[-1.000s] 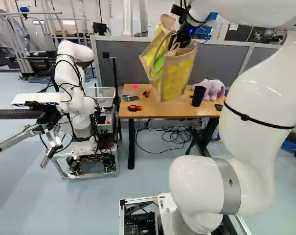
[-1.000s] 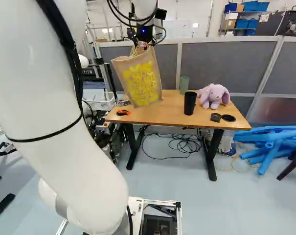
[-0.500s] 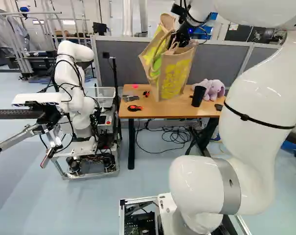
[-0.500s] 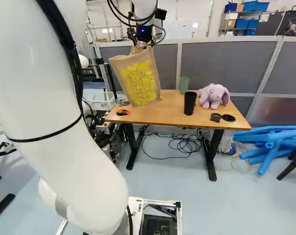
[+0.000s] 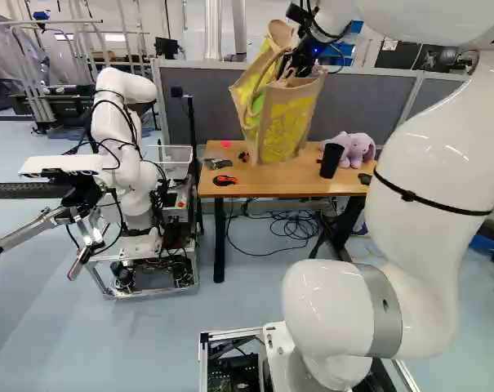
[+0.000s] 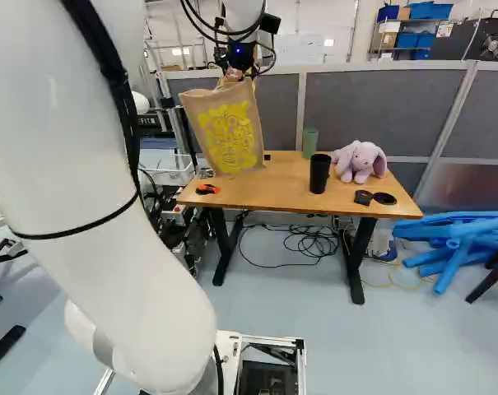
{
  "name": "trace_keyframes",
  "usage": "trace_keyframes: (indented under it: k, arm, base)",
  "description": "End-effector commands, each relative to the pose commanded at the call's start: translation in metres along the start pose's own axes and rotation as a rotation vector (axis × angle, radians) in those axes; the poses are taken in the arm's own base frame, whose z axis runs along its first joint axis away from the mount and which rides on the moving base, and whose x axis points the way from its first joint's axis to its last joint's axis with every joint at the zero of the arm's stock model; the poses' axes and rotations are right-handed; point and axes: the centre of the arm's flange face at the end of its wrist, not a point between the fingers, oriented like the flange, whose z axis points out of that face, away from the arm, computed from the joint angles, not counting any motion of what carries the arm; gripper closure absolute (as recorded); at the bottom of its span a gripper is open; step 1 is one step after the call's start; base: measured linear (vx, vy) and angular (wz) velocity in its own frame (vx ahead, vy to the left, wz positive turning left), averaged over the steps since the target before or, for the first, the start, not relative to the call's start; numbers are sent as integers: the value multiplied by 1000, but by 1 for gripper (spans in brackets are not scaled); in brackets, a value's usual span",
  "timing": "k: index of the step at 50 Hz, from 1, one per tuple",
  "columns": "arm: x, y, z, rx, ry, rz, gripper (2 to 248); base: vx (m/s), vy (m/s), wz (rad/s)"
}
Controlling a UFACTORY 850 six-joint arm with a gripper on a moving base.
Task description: Pick up the bag on the ground and place it on the table
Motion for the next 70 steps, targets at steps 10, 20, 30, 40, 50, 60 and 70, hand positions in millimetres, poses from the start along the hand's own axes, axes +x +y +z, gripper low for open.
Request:
trace_keyframes:
  k: [10,20,30,40,50,60,70]
  arm:
    - [0,10,10,-5,-15,16,229]
    - [0,23,21,-12,-32,36,229]
    - [0,38,33,-19,-49,57,229]
    - [1,53,46,-26,-65,77,229]
    - [2,68,58,-32,-81,97,229]
    - [4,82,72,-37,-96,115,229]
    - [5,91,84,-38,-110,126,229]
  base:
    - [0,0,0]
    - [0,0,0]
    - [0,0,0]
    - [0,0,0]
    - [0,0,0]
    - [0,0,0]
    - [0,0,0]
